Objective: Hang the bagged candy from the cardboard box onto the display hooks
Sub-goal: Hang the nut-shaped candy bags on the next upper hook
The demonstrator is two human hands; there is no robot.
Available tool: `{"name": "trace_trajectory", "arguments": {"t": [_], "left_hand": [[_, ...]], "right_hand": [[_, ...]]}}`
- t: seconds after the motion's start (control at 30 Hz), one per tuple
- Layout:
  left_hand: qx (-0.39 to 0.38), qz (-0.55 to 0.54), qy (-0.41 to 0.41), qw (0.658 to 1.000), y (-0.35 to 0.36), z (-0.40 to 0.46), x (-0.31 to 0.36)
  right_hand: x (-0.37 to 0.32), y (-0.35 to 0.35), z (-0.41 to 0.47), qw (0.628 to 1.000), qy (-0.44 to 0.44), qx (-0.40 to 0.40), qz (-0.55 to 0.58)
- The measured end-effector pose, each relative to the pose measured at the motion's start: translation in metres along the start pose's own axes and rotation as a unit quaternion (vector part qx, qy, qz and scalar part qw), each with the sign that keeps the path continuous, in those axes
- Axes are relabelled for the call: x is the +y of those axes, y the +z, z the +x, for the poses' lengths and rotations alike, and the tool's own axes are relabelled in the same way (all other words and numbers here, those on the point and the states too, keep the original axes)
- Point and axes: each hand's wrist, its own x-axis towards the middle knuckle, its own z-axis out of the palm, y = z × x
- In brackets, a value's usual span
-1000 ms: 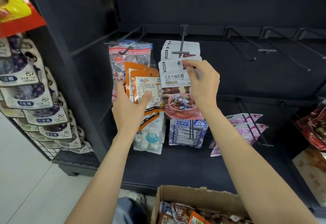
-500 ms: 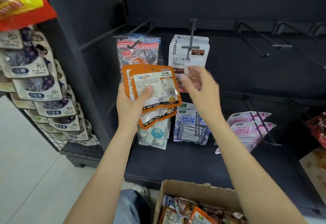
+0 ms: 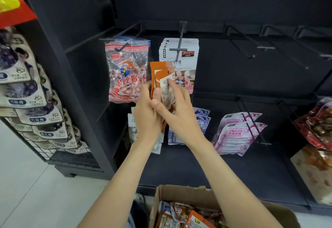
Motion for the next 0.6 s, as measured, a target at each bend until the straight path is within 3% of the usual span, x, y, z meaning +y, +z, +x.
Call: {"name": "trace_trajectory", "arguments": {"t": [0.1,0.2,0.3,0.43,0.6], "left_hand": [[-0.025,-0.043,-0.004,0.999,0.003,0.0,0.006],[-0.04,-0.062,0.008,0.997,0.0,0.001,0.008],[-0.029,-0.011,0.027,0.999,-0.008,0.009,0.005],[0.008,0.072,-0.009,0.997,-0.029,0.025,-0.01],[-0.098,0.129,-0.029,0.986,-0.03,0.04,-0.019]], "right_hand": [[0.002,0.001,-0.001,0.997,-0.004,0.056,0.051],[0.009,-0.005,-0.001,0.995,-0.026,0.038,0.084],[0.016,-0.014,0.0,0.993,-0.018,0.024,0.118],[0.025,-0.036,0.003,0.992,0.007,0.095,0.077],[0.018,-0.051,0.006,0.967,0.018,0.137,0.215]]}}
